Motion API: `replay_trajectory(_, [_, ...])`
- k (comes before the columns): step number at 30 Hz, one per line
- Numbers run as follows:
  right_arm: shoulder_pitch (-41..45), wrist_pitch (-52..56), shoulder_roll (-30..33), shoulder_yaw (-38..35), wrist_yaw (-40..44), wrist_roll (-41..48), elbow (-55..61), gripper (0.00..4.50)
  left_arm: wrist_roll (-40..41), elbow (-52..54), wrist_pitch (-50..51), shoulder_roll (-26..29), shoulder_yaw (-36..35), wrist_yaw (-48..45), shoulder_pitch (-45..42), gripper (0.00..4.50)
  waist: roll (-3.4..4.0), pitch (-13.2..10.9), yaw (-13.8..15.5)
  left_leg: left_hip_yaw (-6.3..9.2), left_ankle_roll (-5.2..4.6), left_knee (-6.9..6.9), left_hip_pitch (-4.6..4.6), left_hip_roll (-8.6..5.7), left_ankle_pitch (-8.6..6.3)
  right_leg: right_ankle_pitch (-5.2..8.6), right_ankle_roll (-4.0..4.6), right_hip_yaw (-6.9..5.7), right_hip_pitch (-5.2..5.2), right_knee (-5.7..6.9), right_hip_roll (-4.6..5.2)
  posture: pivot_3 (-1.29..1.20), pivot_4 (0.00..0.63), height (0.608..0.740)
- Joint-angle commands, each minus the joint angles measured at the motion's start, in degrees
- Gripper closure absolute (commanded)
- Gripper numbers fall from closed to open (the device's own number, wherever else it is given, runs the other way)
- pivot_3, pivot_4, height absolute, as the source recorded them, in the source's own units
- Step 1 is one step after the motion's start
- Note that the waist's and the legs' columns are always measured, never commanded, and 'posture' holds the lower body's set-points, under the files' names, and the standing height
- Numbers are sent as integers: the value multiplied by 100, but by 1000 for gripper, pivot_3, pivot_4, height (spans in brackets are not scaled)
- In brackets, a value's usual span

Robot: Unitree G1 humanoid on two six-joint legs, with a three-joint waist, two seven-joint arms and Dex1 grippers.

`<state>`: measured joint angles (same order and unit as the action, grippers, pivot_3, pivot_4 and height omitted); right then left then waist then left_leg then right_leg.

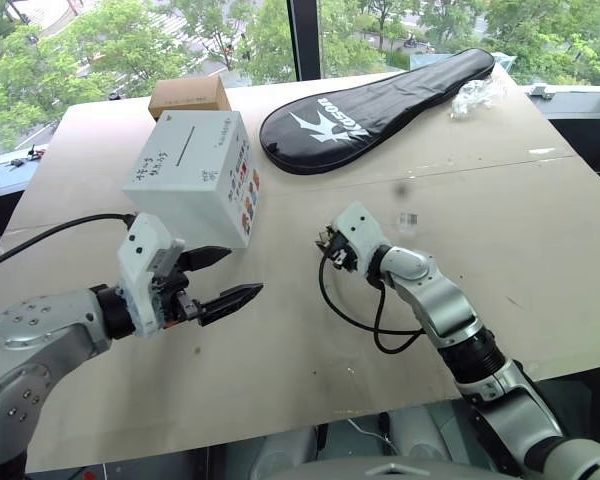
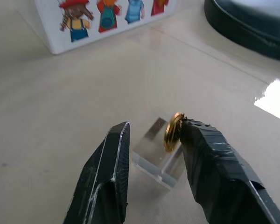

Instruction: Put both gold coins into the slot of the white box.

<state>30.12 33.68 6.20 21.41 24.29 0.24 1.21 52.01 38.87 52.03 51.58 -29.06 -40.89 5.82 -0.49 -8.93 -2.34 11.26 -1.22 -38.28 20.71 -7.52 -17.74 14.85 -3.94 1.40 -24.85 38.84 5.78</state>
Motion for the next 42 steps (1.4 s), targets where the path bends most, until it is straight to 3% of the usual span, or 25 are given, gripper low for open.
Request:
replay_trajectory(1, [31, 55, -89, -89, -89, -20, 112, 3949, 40, 3, -117, 42, -127, -23, -17, 0, 0, 0, -1, 0, 0, 0, 0, 0, 0, 0, 0, 0, 0, 0, 0, 0, 150, 740])
replay_trajectory(2, [30, 49, -103, -105, -103, -8, 104, 4345, 35, 1, -124, 38, -124, -23, -17, 0, 0, 0, -1, 0, 0, 0, 0, 0, 0, 0, 0, 0, 0, 0, 0, 0, 150, 740])
replay_trajectory(3, [36, 36, -117, -118, -112, 2, 95, 4469, 33, -2, -130, 34, -120, -22, -16, 0, 0, 0, -1, 0, 0, 0, 0, 0, 0, 0, 0, 0, 0, 0, 0, 0, 150, 740])
replay_trajectory(11, [118, -158, -293, -387, -124, 216, 193, 4469, 108, -54, -221, -179, -148, 88, -35, 0, 2, -1, -1, 0, 0, 0, 0, 0, 0, 0, 0, 0, 0, 0, -1, 0, 150, 740])
replay_trajectory(15, [197, -92, -635, -957, 281, 1147, 594, 4469, 706, -131, -283, -752, -273, 435, -216, 0, 2, -1, 1, 3, 1, -1, 1, 1, 0, 0, 0, -2, 0, 0, -2, 0, 150, 740])
replay_trajectory(22, [243, 1652, -1097, -1925, 893, 3827, 1486, 4469, 2973, -494, -664, -1811, -477, 1883, -827, 0, -3, 2, -1, 11, 1, -4, 1, 4, -1, -1, 0, 6, 5, 0, -1, 0, 150, 740])
replay_trajectory(26, [344, 2185, -1242, -2197, 852, 4890, 1661, 4469, 3989, -485, -1167, -2446, -172, 2653, -1114, 0, -3, 2, 10, 10, 1, -6, 1, 4, -1, -1, 0, 6, 4, 0, -1, 0, 150, 740])
replay_trajectory(34, [511, 2597, -1369, -2440, 412, 6207, 1714, 4469, 4612, -70, -1639, -3323, 999, 3373, -1170, 0, -9, 6, 3, 5, 1, -12, 2, 3, -1, -2, -3, 14, 6, 1, 1, 0, 150, 740])
replay_trajectory(38, [558, 2651, -1313, -2444, 231, 6613, 1724, 4500, 4788, -127, -1898, -3512, 1188, 3424, -1182, 1229, -7, 7, -4, 1, 1, -11, -2, 4, -1, -3, -3, 18, 5, 5, -1, 0, 150, 740])
replay_trajectory(42, [565, 2581, -1217, -2398, 101, 6774, 1694, 4500, 4777, -85, -1988, -3501, 1307, 3331, -1155, 3029, -8, 8, 2, 0, 1, -12, -1, 4, -1, -3, -3, 19, 5, 5, -1, 0, 150, 740])
